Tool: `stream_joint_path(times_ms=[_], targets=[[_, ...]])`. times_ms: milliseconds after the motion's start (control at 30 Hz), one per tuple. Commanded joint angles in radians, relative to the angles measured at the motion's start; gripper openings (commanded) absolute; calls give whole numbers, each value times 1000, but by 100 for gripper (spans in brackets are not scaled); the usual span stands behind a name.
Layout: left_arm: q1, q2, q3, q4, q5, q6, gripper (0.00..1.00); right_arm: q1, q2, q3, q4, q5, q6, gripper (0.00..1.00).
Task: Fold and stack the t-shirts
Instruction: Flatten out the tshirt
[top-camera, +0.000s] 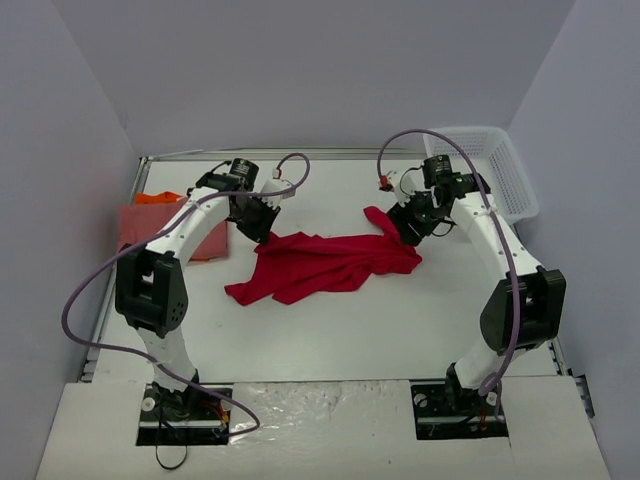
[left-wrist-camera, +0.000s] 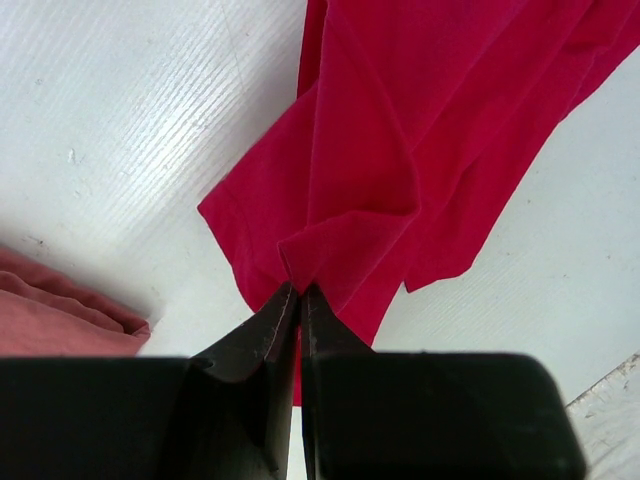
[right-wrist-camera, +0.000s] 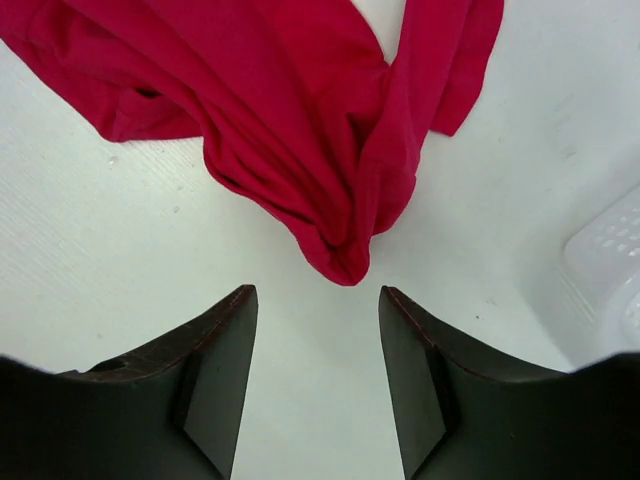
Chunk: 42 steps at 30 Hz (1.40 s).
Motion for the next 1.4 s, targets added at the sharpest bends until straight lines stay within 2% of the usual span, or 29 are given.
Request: stream_joint_path(times_ms=[0, 100, 133, 167, 433, 600, 1033, 1367], targets=[[-2, -50, 17, 9, -8, -14, 2, -4, 18, 5, -51, -18, 19, 47], [-2, -52, 5, 17, -10, -15, 2, -19, 93, 10, -50, -30, 42, 32], [-2, -52, 3, 19, -10, -15, 2, -22, 111, 13, -48, -37, 48, 22], [-2, -53, -4, 20, -11, -15, 3, -24, 139, 17, -44, -43, 58, 17], [0, -60, -32, 40, -24, -17, 2, -31, 198, 105, -5, 6, 167, 9], [0, -60, -47, 56, -22, -20, 2, -44, 240, 137, 18, 49, 202, 13], [2, -70, -75, 68, -24, -17, 2, -45, 366, 226, 25, 80, 202, 35], [3, -64, -70, 66, -25, -18, 2, -44, 402, 240, 22, 54, 188, 39]])
